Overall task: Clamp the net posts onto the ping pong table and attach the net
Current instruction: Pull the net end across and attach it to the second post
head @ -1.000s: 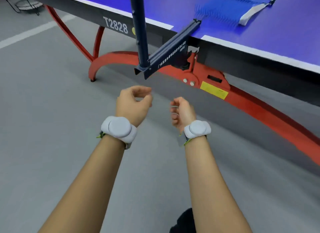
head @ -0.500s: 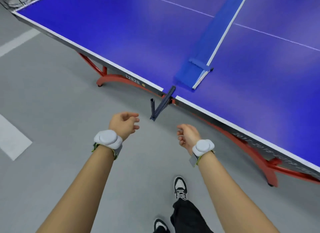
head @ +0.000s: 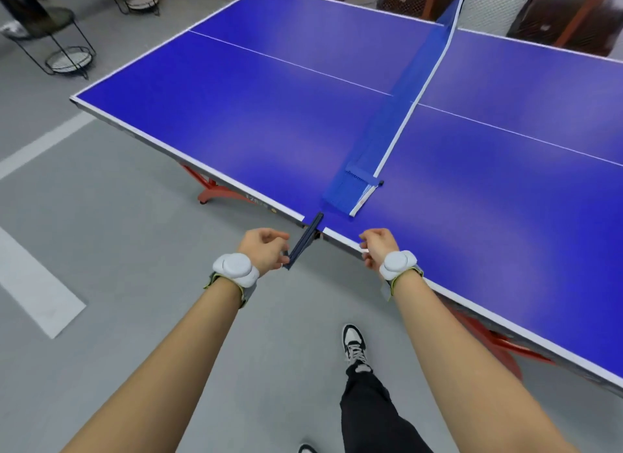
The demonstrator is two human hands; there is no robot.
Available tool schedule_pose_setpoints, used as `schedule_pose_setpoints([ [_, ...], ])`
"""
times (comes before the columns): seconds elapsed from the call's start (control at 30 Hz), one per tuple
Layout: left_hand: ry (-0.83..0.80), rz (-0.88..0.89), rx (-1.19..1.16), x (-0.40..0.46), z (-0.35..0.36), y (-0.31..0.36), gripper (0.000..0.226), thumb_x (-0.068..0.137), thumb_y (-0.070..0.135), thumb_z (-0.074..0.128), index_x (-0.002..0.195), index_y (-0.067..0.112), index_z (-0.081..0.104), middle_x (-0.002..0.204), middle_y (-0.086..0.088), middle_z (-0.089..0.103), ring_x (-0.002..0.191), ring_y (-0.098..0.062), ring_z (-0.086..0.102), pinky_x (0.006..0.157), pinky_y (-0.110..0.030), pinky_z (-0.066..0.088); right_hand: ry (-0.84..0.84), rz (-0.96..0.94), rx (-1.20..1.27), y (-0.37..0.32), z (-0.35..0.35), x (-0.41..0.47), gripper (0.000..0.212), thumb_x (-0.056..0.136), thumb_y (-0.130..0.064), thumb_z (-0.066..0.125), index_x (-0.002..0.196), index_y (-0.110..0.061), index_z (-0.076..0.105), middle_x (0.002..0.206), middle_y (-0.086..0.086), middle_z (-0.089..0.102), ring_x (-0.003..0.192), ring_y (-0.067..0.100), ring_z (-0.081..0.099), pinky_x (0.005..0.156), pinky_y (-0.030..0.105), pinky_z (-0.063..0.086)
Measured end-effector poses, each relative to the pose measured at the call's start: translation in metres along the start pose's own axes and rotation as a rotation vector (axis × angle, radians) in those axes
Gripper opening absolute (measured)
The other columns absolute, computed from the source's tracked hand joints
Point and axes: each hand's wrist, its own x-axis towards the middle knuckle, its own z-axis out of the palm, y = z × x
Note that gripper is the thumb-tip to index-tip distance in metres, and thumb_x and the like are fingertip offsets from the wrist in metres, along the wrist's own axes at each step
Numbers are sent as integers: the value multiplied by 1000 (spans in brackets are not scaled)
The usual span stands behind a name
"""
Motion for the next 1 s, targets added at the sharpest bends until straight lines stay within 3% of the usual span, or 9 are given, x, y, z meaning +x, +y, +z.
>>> schedule_pose_setpoints([
  [0.07,0,-20,31,32,15,6,21,101,0,55,111,5,73,92,-10,70,64,-24,67,51,-22,56,25,51,-2,-3,-11,43,15,96,-11,52,109,-7,58,82,10,54,52,18,42,47,19,31],
  [0.23,10,-76,93,104,55,26,20,98,4,57,103,18,71,94,-8,73,67,-26,72,67,-31,54,97,118,-51,-13,-30,144,31,95,-7,47,125,-2,55,81,11,52,51,19,46,37,14,33],
  [0.33,-27,-145,100,143,81,32,23,96,3,60,115,12,70,92,-11,70,64,-27,70,66,-31,54,101,157,-66,-33,-35,195,26,97,-8,50,123,-8,49,78,9,49,56,22,46,35,14,36],
  [0.47,-55,-290,91,179,103,26,21,94,4,64,110,17,67,90,-10,69,54,-19,72,64,-32,53,158,76,-325,-60,-33,265,43,92,-25,54,131,-9,45,115,11,50,82,33,57,70,33,44],
  [0.63,-18,-434,82,190,93,13,15,92,2,64,105,7,71,85,-14,70,51,-22,69,62,-30,48,86,-73,-651,-81,-14,308,50,102,-38,46,144,-15,33,141,12,26,84,35,58,77,36,46],
  [0.73,-21,-485,92,181,77,12,33,74,24,64,103,10,73,82,-15,72,55,-24,68,62,-31,48,14,-140,-879,-77,-5,323,41,99,-43,49,130,-18,39,132,10,28,96,40,59,77,44,52],
  [0.83,-40,-446,211,175,67,7,16,86,24,67,98,19,76,91,-15,78,65,-27,73,61,-40,57,42,-134,-858,-74,-10,329,27,97,-34,55,113,-14,46,121,9,34,89,37,59,74,41,48],
  [0.93,-7,-404,337,172,58,2,13,98,15,63,101,17,75,99,-14,80,72,-31,75,55,-25,59,35,-279,-708,-74,-8,326,23,95,-28,64,111,-12,60,118,13,54,89,31,60,82,35,48],
  [1.0,11,-420,298,166,51,3,16,100,10,60,105,7,75,104,-21,81,72,-31,70,45,-17,54,16,-359,-573,-87,0,312,19,93,-28,69,108,-15,67,104,4,66,92,24,62,87,37,52],
])
